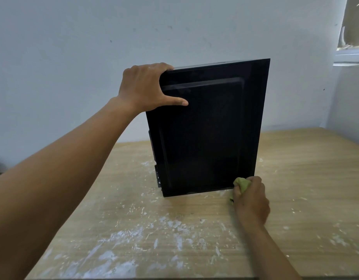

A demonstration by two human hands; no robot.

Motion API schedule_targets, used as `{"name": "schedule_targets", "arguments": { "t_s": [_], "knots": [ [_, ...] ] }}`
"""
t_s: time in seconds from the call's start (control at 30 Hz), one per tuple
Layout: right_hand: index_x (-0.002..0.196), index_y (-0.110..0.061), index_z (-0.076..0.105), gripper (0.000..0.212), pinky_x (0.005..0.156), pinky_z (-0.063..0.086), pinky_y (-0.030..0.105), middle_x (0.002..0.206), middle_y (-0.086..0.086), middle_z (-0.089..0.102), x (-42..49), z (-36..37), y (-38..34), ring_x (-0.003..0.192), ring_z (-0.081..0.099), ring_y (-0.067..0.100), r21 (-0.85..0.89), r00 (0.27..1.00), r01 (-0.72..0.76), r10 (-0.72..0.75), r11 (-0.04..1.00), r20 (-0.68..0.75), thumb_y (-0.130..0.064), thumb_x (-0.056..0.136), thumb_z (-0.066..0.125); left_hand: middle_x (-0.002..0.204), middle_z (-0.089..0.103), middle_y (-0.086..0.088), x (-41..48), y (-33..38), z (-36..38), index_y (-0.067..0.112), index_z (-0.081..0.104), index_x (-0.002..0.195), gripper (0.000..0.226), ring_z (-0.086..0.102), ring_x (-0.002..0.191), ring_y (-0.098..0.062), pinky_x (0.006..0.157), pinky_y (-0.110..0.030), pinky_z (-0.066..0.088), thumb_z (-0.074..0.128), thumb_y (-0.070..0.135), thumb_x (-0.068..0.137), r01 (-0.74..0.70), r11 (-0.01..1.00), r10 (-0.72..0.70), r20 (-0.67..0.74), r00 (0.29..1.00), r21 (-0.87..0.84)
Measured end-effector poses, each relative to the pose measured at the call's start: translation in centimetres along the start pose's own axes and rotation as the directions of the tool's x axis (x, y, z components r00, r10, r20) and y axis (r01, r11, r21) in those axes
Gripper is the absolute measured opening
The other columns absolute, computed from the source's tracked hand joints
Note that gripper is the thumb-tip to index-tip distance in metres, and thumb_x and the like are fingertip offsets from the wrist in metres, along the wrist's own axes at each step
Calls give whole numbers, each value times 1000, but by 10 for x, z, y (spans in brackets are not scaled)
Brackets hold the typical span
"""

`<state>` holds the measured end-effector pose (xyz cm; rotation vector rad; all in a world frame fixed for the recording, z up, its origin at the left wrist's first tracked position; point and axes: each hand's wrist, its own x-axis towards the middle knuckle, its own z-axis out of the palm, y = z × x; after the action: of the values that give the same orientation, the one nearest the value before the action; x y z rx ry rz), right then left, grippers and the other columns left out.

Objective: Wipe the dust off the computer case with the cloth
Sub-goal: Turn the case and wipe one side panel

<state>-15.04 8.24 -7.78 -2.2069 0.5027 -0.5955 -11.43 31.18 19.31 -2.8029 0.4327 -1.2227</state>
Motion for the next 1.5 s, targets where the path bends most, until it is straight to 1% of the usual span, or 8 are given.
{"name": "schedule_targets", "arguments": {
  "t_s": [0.5,0.63,0.73,0.9,0.97,1.17,1.37,1.5],
  "knots": [
    [118,-20,45,34,70,42,25,109,-3,56,-75,58,-70,93,58,14,-193,879,450,-394,872,268,-36,92,60,121,66,9,2,-3,3,29,56,130,99,62,110,-22,87,-35,42,56,92,54,-18,1000,18,-1,1000,-12],
    [81,-21,62,43,41,33,20,67,-6,59,-90,75,-82,53,56,8,-236,842,534,-485,812,236,-31,53,93,121,66,9,3,-4,4,29,56,131,99,62,109,-22,87,-35,41,56,92,55,-26,1000,26,-1,1000,-12],
    [68,-20,64,49,34,35,21,56,-6,55,-91,80,-84,43,52,8,-207,780,624,-590,753,209,-25,33,98,122,66,8,3,-4,5,28,55,131,100,62,110,-22,87,-35,42,54,93,55,-27,1000,27,-1,1000,-7],
    [104,-23,58,29,65,38,25,96,-6,61,-85,79,-75,86,58,14,79,600,750,-726,656,336,-25,79,72,123,65,9,3,-4,4,29,54,132,100,61,112,-22,88,-36,42,55,93,55,-13,1000,13,6,1000,-4],
    [105,-26,55,27,68,38,24,100,-9,59,-81,81,-74,90,57,13,134,578,744,-731,655,363,-25,82,68,124,65,9,3,-4,3,29,54,133,100,61,112,-22,89,-36,42,56,92,55,-9,1000,9,8,1000,-3],
    [92,-25,62,45,44,43,21,81,-10,60,-88,83,-78,61,60,9,100,739,656,-663,748,119,-34,57,89,125,64,10,1,-2,2,28,54,133,99,60,113,-20,91,-35,42,57,91,56,0,1000,0,14,1000,-6],
    [110,-28,52,30,68,44,27,105,-12,52,-82,61,-72,86,54,10,184,876,411,-442,893,191,-39,86,66,124,64,11,0,-1,2,30,55,133,99,60,113,-19,89,-34,40,57,91,55,8,1000,-8,19,1000,-15],
    [110,-32,45,28,67,40,26,105,-13,47,-63,44,-52,84,49,8,81,908,335,-344,939,237,-40,89,62,122,65,10,1,-1,2,28,55,132,99,61,111,-20,89,-35,41,56,91,55,10,1000,-10,15,1000,-16]
  ]
}}
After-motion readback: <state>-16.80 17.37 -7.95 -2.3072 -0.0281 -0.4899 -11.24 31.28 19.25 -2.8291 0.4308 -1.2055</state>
